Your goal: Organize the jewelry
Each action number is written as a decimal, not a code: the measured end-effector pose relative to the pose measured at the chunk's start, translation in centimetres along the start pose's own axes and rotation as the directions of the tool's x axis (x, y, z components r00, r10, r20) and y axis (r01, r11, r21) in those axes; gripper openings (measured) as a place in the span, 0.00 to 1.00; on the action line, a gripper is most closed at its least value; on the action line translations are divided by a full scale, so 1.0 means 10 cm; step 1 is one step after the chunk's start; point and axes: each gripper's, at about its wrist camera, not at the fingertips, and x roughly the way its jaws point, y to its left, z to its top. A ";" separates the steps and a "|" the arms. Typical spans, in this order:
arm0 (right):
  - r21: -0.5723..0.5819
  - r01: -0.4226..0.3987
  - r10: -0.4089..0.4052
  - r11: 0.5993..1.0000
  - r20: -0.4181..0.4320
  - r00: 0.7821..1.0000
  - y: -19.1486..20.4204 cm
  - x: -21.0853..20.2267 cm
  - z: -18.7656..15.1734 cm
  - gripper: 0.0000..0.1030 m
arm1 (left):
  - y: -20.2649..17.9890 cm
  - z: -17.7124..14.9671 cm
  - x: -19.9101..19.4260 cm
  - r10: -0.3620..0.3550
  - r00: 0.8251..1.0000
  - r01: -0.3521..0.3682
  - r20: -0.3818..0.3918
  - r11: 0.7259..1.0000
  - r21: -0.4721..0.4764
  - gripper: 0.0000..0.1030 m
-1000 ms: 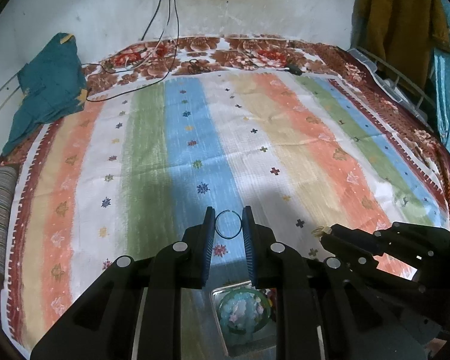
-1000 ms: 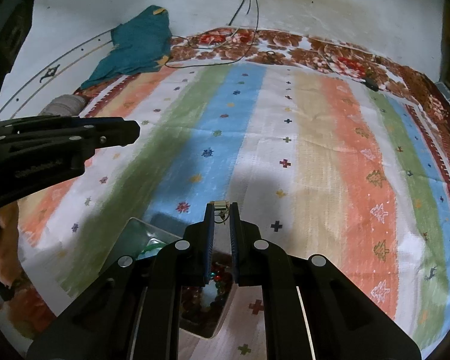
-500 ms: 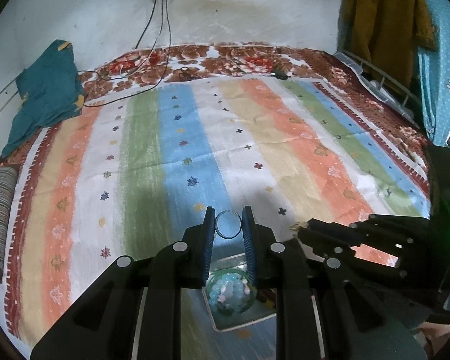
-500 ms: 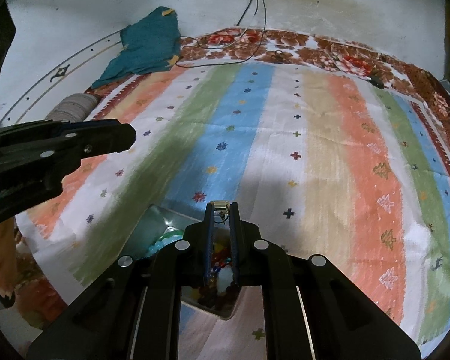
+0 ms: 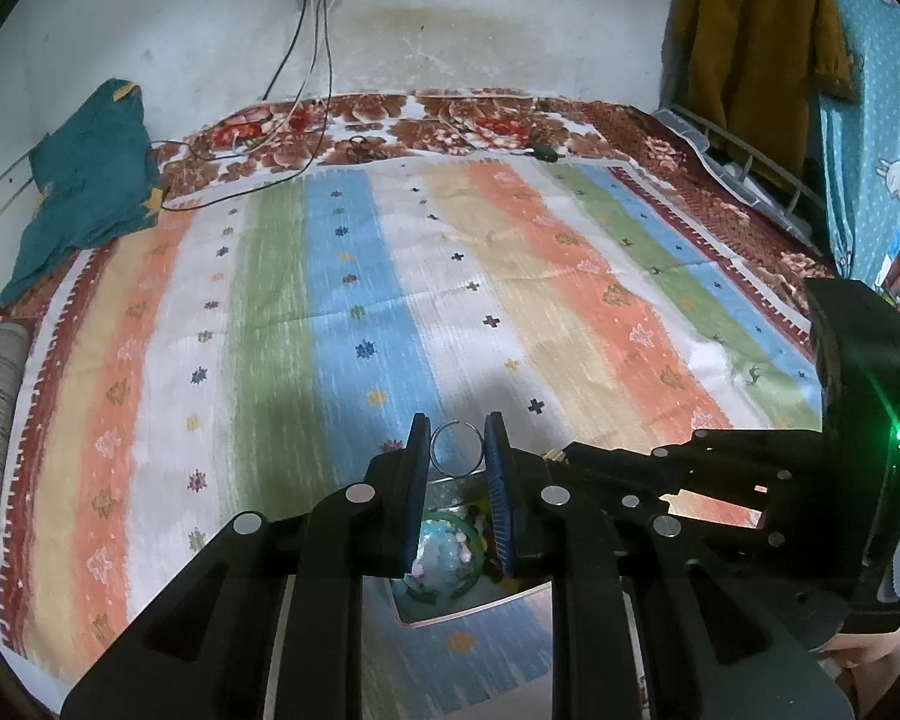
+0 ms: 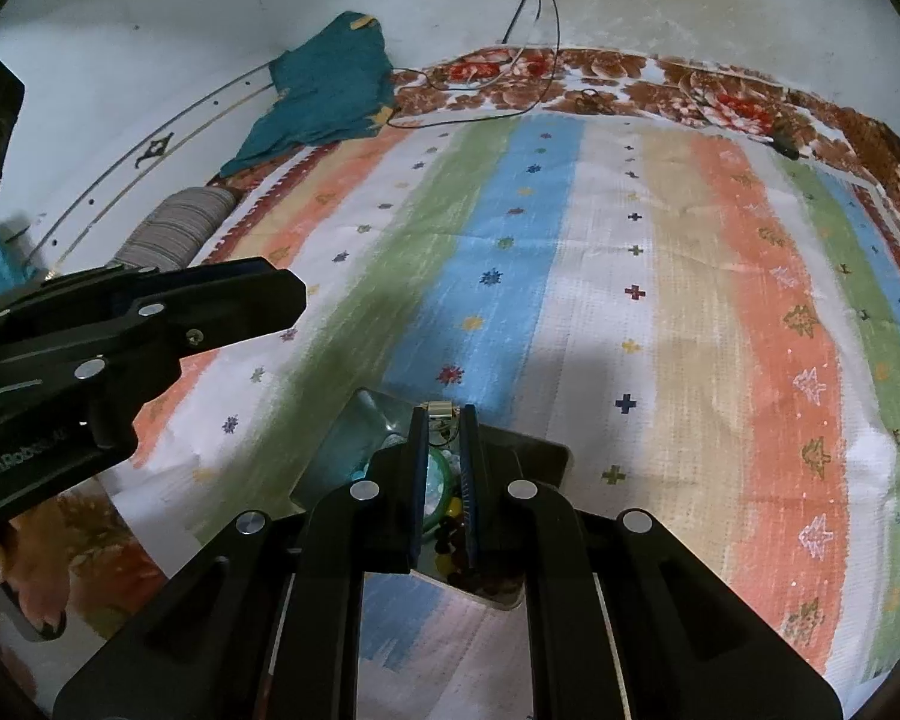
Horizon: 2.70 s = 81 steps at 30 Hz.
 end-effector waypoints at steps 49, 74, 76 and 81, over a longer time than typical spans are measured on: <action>0.010 0.057 -0.058 0.998 0.138 0.989 -0.10 -0.83 -0.56 0.94 | 0.00 -0.66 -0.54 0.063 0.998 -0.063 0.030 0.998 0.013 0.94; -0.016 0.064 -0.061 0.998 0.150 0.987 -0.06 -0.90 -0.65 0.94 | -0.02 -0.70 -0.63 0.086 0.995 -0.086 0.055 0.996 -0.002 0.94; -0.020 0.065 -0.062 0.998 0.144 0.988 -0.06 -0.88 -0.66 0.94 | -0.04 -0.70 -0.63 0.090 0.994 -0.091 0.056 0.996 0.004 0.94; -0.023 0.061 -0.057 0.998 0.145 0.988 -0.04 -0.88 -0.67 0.94 | -0.07 -0.71 -0.64 0.094 0.993 -0.095 0.068 0.995 0.017 0.94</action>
